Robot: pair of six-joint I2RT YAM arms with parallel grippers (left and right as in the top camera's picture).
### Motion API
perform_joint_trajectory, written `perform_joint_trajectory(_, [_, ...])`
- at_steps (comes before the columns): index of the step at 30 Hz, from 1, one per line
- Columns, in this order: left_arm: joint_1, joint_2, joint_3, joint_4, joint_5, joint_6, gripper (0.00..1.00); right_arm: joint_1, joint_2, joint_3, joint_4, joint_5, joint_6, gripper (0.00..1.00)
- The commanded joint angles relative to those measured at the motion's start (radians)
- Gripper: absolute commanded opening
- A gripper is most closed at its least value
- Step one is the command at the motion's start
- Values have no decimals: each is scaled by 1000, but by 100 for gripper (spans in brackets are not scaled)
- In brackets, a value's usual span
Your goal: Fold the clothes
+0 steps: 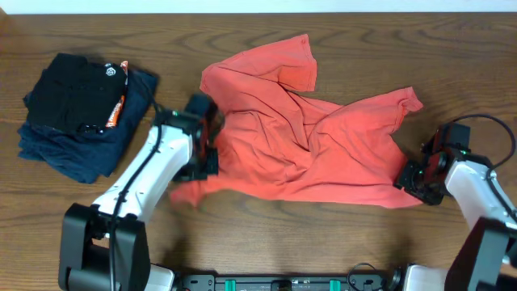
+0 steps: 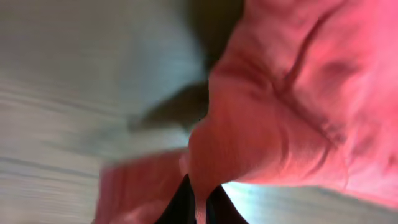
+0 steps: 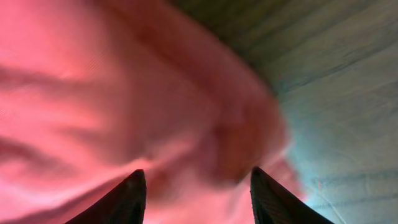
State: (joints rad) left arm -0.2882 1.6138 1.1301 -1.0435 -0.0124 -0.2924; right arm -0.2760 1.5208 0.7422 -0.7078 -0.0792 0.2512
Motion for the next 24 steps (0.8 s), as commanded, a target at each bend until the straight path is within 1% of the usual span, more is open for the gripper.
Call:
perform_joint_trajectory(1, [-19,0,98,-31,-182,-16,6,8,74,-6,10,31,-13,53])
perform_joint_trajectory(5, [-66,0,143,-56,-219,-14,6,8,139,-6,30,31,-13,53])
perform_joint_trajectory(8, [-124,0,144,-60,-221,26,6,5,157,-6,40,39,-13,53])
perform_joint_trajectory(13, [-270,0,144,-60,-205,29,6,-22,157,-6,40,159,-8,53])
perform_joint_trajectory(16, [-365,0,144,-48,-205,29,7,-58,157,-5,34,240,43,53])
perform_joint_trajectory(17, [-396,0,144,-46,-205,29,11,-73,157,-3,34,257,56,53])
perform_joint_trajectory(19, [-448,0,144,-40,-204,25,23,-111,157,8,29,268,67,53])
perform_joint_trajectory(21, [-488,0,144,-35,-201,25,42,-153,157,29,17,268,67,53])
perform_joint_trajectory(22, [-507,0,144,-32,-197,25,46,-172,157,42,10,270,68,54])
perform_joint_trajectory(24, [-531,0,144,-32,-197,25,50,-209,156,71,-11,270,71,54])
